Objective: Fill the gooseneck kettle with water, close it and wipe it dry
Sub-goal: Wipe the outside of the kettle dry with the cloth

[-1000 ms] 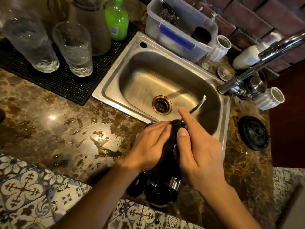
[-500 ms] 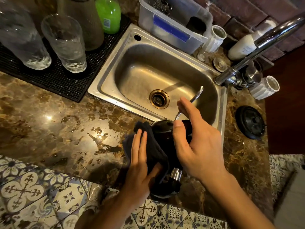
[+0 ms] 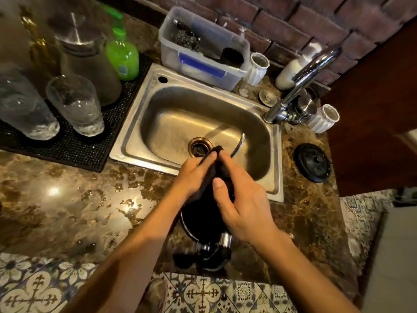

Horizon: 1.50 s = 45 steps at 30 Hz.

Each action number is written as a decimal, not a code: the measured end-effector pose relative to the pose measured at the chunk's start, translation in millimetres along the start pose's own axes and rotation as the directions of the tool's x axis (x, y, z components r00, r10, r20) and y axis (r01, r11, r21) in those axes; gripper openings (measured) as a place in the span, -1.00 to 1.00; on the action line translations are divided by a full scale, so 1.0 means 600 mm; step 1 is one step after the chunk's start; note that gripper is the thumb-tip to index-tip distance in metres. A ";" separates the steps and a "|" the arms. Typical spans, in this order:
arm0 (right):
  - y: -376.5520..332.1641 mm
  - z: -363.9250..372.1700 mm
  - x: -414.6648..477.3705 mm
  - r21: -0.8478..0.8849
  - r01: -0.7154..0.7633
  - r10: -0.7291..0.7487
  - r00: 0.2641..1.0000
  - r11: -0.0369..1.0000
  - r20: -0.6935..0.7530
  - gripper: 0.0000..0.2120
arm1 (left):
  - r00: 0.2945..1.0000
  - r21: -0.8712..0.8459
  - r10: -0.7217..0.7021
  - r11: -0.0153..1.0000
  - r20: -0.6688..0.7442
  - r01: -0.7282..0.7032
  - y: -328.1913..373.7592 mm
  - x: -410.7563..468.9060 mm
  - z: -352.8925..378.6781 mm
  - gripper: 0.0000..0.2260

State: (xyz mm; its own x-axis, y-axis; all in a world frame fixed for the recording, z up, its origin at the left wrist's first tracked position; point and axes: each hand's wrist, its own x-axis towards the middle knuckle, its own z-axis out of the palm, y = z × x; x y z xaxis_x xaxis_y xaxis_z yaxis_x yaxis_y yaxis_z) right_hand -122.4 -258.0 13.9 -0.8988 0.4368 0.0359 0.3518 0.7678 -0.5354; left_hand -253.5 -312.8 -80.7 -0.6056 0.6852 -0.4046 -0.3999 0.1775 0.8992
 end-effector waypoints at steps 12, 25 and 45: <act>-0.051 -0.045 0.015 0.206 -0.199 0.221 0.971 0.958 -0.095 -0.58 | 0.943 -0.428 -0.306 0.840 0.134 0.333 0.066 -0.046 -0.099 -0.25; -0.166 -0.153 0.067 0.398 -0.105 0.045 0.987 0.912 0.156 -0.69 | 0.900 -0.456 -0.096 0.836 0.426 0.305 0.224 -0.210 -0.071 -0.56; -0.071 -0.296 -0.066 0.572 0.003 0.152 0.963 0.820 -0.223 -0.78 | 0.886 0.055 0.121 0.985 0.447 -0.163 0.281 -0.265 0.093 -0.52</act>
State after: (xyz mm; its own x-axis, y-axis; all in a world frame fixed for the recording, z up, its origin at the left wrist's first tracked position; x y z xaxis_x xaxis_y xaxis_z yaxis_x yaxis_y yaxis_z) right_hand -55.1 -224.7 184.9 -0.7533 0.6423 0.1414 0.1364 0.3629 -0.9218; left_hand -186.3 -352.7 144.5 -0.2780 0.9445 -0.1752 -0.2573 0.1025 0.9609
